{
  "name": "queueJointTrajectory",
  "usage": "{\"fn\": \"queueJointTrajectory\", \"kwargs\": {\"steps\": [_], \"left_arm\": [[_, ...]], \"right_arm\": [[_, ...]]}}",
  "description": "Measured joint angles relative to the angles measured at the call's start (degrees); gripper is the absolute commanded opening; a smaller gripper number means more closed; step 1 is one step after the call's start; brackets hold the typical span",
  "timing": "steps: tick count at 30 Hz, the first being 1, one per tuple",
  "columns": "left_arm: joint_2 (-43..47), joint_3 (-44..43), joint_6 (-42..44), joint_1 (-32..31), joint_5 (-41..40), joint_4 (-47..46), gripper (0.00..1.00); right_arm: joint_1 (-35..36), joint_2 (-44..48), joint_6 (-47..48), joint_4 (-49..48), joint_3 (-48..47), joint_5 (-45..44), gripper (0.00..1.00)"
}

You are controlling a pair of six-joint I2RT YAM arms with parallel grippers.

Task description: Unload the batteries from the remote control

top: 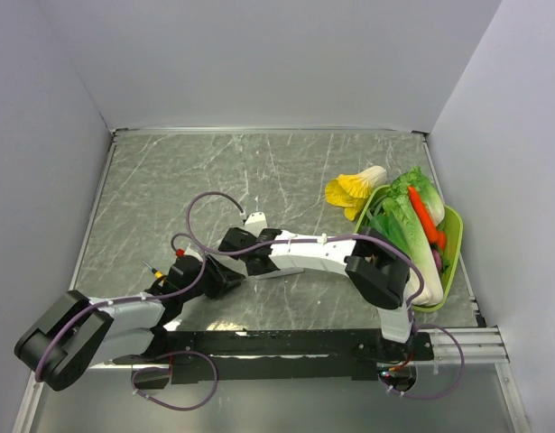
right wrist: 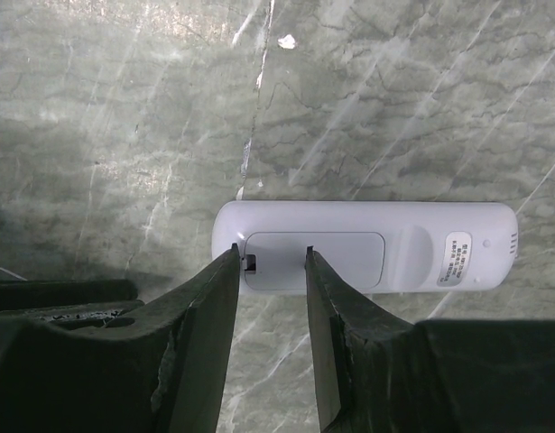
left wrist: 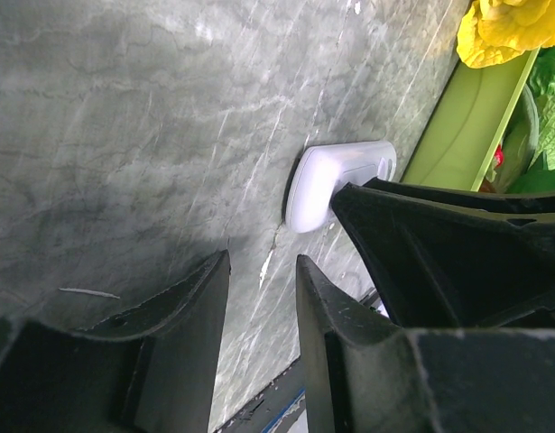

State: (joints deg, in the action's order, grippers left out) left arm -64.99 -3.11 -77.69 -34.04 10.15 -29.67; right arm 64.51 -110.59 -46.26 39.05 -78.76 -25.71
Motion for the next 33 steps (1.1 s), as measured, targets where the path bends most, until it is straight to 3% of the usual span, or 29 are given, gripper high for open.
{"fn": "queueJointTrajectory", "kwargs": {"steps": [7, 20, 33], "left_arm": [[0.5, 0.0, 0.0, 0.0, 0.0, 0.5, 0.41], [0.8, 0.0, 0.0, 0.0, -0.1, 0.9, 0.41], [0.8, 0.0, 0.0, 0.0, 0.0, 0.9, 0.41]], "right_arm": [[0.0, -1.3, 0.7, 0.8, -1.5, -0.5, 0.42], [0.4, -1.8, 1.0, 1.1, -2.1, -1.7, 0.28], [0.9, -1.8, 1.2, 0.6, -1.9, -2.3, 0.21]]}}
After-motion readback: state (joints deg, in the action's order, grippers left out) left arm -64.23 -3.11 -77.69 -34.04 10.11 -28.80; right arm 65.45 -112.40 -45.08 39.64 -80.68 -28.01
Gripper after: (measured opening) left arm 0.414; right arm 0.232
